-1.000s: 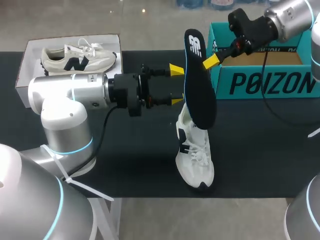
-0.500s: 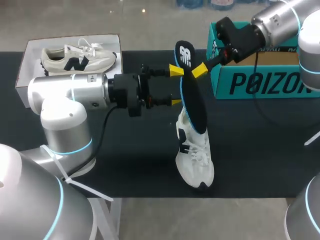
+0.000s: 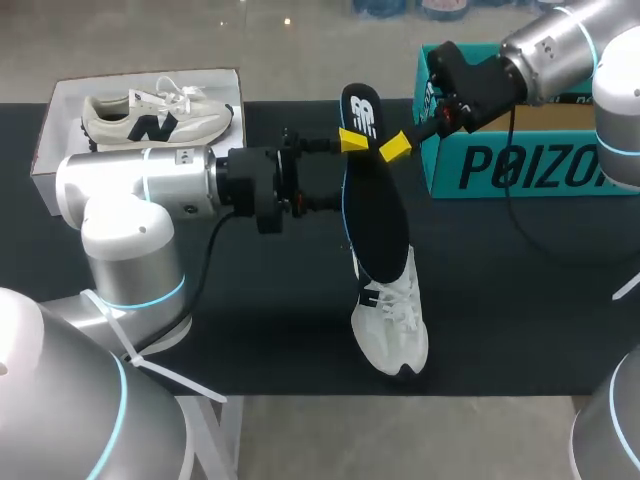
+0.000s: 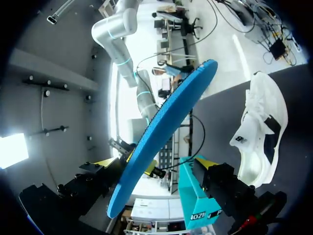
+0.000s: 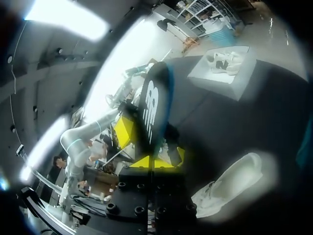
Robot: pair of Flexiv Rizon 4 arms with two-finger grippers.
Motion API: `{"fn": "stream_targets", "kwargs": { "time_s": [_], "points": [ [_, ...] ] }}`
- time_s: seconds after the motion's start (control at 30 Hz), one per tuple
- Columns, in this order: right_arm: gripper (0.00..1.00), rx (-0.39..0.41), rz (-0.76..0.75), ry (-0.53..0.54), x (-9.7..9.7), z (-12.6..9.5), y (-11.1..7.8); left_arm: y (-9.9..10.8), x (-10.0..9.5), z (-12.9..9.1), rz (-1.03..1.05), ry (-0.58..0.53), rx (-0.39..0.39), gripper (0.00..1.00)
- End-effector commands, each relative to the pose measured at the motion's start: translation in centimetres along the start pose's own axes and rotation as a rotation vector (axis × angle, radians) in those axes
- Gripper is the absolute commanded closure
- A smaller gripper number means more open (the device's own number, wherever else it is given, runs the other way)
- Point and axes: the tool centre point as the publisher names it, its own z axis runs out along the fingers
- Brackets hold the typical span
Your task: Take the shoe out of the shoebox, open the shoe tongue, remove and reinsert the insole, then place the shoe into the shoebox
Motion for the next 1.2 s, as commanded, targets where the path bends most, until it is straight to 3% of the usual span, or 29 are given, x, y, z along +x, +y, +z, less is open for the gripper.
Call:
{"fn": "stream_targets", "kwargs": {
  "time_s": [0.03, 0.27, 0.3, 0.33, 0.37, 0.4, 0.43, 1.2],
  "points": [
    [1.00, 0.004, 0.003, -0.001, 0.01, 0.74, 0.00, -0.01, 0.17, 0.11, 0.002, -0.004, -0.003, 0.00],
    [1.00, 0.010, 0.002, -0.001, 0.18, 1.24, 0.53, -0.04, 0.11, -0.05, 0.006, 0.006, 0.005, 0.00],
    [1.00, 0.009, 0.001, -0.002, 0.30, 1.29, 0.66, -0.07, 0.12, -0.13, 0.010, 0.012, 0.004, 0.17],
    [1.00, 0.008, 0.000, -0.002, 0.33, 1.33, 0.70, -0.08, 0.15, -0.19, 0.013, 0.015, 0.002, 0.51],
    [1.00, 0.008, -0.001, -0.002, 0.35, 1.35, 0.72, -0.09, 0.18, -0.24, 0.015, 0.019, 0.001, 0.60],
    [1.00, 0.008, -0.001, -0.003, 0.35, 1.36, 0.73, -0.11, 0.21, -0.31, 0.019, 0.023, -0.001, 0.87],
    [1.00, 0.008, 0.000, -0.003, 0.32, 1.36, 0.74, -0.12, 0.23, -0.38, 0.020, 0.024, -0.002, 1.00],
    [1.00, 0.001, 0.015, 0.010, 0.13, 1.30, 0.27, -0.27, -0.02, -0.28, 0.035, 0.013, -0.006, 1.00]
  ]
}}
